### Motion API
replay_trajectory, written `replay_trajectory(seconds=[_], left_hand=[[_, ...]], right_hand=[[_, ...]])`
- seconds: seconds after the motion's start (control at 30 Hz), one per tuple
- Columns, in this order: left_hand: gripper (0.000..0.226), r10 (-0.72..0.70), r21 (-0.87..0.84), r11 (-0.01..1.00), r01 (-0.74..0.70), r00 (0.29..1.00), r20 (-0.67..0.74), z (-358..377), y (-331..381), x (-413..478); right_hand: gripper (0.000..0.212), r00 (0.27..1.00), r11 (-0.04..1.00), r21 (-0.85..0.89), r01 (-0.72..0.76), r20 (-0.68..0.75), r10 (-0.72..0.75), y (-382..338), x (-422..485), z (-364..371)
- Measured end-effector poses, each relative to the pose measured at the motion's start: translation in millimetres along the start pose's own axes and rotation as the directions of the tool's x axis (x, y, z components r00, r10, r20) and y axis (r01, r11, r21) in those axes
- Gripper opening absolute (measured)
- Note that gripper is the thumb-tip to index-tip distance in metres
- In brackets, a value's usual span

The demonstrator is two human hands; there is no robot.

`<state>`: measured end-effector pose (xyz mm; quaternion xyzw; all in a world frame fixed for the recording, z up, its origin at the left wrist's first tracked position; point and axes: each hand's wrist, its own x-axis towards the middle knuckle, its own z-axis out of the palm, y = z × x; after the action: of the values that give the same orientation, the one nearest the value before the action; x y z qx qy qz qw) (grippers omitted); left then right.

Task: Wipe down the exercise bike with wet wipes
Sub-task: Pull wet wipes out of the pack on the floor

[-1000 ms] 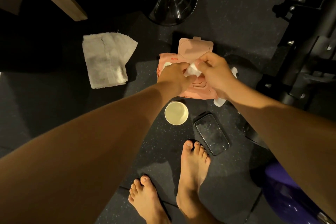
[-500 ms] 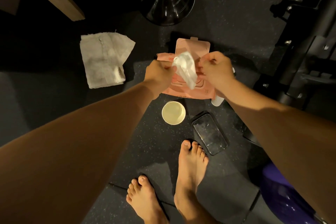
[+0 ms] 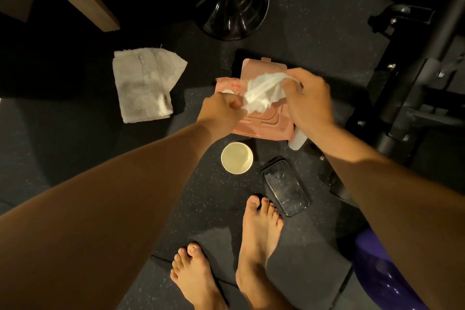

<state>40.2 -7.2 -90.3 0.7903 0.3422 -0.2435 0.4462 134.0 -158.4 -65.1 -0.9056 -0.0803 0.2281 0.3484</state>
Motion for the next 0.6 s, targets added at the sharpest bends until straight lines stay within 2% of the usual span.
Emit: replay_trajectory(seconds=[0.07,0.13,0.2,0.23,0.3,0.37,0.4,0.47,0.53,0.6], left_hand=[[0.008,0.091,0.155,0.983,-0.095,0.995,0.033,-2,2,-3],[0.02,0.165,0.289,0.94,-0.182,0.983,0.083,-3,2,-5],[0.025,0.172,0.334,0.924,-0.187,0.982,0.073,-5,0,-5],[0.026,0.174,0.321,0.93,-0.182,0.983,0.053,-4,-2,-4],[0.046,0.207,0.193,0.959,-0.205,0.978,0.011,-4,-3,-4],[0.065,0.347,0.027,0.938,-0.346,0.937,-0.043,-7,6,-11],[0.07,0.428,-0.029,0.902,-0.431,0.9,-0.081,-10,14,-15],[0.068,0.529,-0.103,0.835,-0.54,0.84,-0.116,-16,32,-18],[0.052,0.544,-0.116,0.827,-0.551,0.835,-0.086,-26,48,-19],[0.043,0.516,-0.045,0.854,-0.518,0.856,-0.037,-36,55,-16]], right_hand=[[0.017,0.995,0.994,-0.1,0.054,0.089,-0.045,-7,5,-23],[0.009,0.963,0.978,-0.193,0.082,0.266,-0.028,-16,10,-49],[0.019,0.914,0.964,-0.249,0.093,0.405,0.017,-24,12,-66],[0.021,0.901,0.976,-0.203,0.074,0.434,0.022,-28,12,-70],[0.014,0.89,1.0,0.015,-0.015,0.456,0.007,-38,11,-77],[0.01,0.863,0.959,0.241,-0.148,0.505,0.006,-49,11,-83],[0.014,0.853,0.935,0.304,-0.184,0.521,-0.002,-55,11,-86],[0.017,0.875,0.932,0.332,-0.143,0.483,-0.038,-65,11,-88],[0.016,0.916,0.958,0.285,-0.025,0.39,-0.092,-76,10,-87],[0.011,0.941,0.965,0.256,0.059,0.31,-0.14,-86,9,-85]])
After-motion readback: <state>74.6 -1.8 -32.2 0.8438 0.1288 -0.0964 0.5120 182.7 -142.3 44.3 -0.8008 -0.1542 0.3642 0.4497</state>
